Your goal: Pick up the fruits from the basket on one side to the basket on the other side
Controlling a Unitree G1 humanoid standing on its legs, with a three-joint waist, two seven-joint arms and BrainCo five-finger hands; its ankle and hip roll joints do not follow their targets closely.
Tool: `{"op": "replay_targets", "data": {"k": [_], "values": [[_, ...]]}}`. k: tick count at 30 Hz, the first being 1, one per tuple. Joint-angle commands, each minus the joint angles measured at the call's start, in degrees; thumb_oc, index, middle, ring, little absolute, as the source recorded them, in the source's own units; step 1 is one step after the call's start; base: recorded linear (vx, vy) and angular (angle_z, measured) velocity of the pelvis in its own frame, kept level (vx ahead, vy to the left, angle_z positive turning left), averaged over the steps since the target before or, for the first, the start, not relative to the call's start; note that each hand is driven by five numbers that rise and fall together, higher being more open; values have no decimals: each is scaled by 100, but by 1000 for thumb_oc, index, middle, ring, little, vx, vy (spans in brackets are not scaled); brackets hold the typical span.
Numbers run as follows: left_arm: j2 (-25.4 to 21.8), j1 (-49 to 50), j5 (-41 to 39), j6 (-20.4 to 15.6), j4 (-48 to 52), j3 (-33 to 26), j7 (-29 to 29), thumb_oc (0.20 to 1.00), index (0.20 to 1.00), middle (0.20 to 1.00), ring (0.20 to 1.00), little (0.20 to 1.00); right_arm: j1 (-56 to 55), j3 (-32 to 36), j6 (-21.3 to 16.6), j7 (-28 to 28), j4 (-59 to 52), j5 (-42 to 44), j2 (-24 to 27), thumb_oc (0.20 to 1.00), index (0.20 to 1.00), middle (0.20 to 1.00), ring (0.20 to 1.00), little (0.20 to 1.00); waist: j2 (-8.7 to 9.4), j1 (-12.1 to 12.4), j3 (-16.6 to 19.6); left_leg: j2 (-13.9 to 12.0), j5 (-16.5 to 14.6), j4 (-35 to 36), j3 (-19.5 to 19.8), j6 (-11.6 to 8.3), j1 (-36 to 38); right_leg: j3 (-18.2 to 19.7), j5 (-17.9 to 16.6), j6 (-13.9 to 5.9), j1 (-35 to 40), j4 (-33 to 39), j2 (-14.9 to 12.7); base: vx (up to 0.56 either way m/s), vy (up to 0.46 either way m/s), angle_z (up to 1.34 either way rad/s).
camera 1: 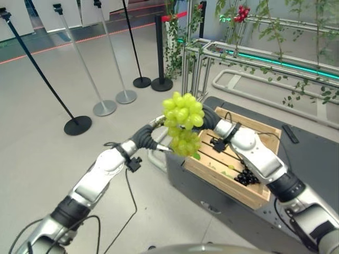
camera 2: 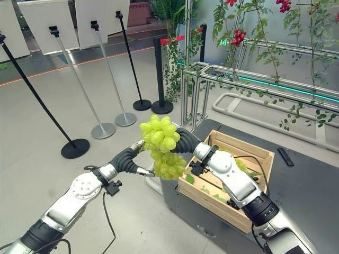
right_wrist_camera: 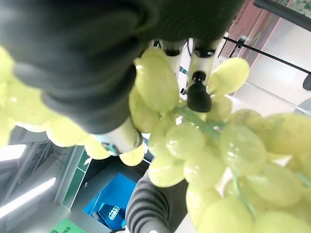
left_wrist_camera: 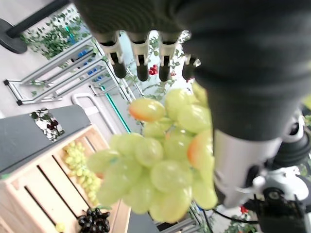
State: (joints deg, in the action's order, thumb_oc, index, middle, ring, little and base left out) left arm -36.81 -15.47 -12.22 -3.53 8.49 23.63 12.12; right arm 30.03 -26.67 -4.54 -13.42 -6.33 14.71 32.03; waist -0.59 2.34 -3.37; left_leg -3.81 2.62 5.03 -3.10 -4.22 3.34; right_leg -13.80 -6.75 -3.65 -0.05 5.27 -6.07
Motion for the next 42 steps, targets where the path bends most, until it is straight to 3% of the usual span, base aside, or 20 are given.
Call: {"op": "replay_targets", "data": {"k": [1,38,39,40,41,42], "values": [[82,-655,-355,-300,91,263,-38,1000,1000,1000,1000,1000,464,147,-289,70,-384,170,-269,200,200,200,200,200,194,-10,240,290,-235,-60,212,332,29,-17,373,-470,275,-321,-188,0,0,0],[1004,-1404,-983,-39,-563,1570,218,1000,1000,1000,1000,1000,881,-436,-415,78,-341,496,-559,200,200,200,200,200,158,-146,260,293,-252,-55,170,340,48,32,378,-469,247,-341,-187,0,0,0],[1019,-1402,-989,-36,-581,1570,213,903,903,903,903,903,874,-437,-417,81,-346,509,-575,200,200,200,200,200,156,-146,262,294,-252,-55,169,340,50,31,376,-469,245,-339,-188,0,0,0],[1032,-1393,-999,-36,-604,1579,208,715,715,715,715,715,874,-437,-422,93,-348,511,-586,200,200,200,200,200,156,-147,262,293,-252,-56,166,339,49,30,377,-468,247,-340,-190,0,0,0],[1044,-1403,-1004,-40,-635,1594,203,200,200,200,200,200,874,-446,-429,105,-348,508,-596,200,200,200,200,200,156,-149,265,294,-253,-55,164,340,51,31,376,-469,246,-340,-190,0,0,0],[1059,-1405,-1012,-33,-648,1608,211,200,200,200,200,200,879,-455,-432,110,-351,491,-598,200,200,200,200,200,157,-152,266,294,-253,-55,165,340,52,35,377,-469,245,-341,-189,-1,1,-4]]}}
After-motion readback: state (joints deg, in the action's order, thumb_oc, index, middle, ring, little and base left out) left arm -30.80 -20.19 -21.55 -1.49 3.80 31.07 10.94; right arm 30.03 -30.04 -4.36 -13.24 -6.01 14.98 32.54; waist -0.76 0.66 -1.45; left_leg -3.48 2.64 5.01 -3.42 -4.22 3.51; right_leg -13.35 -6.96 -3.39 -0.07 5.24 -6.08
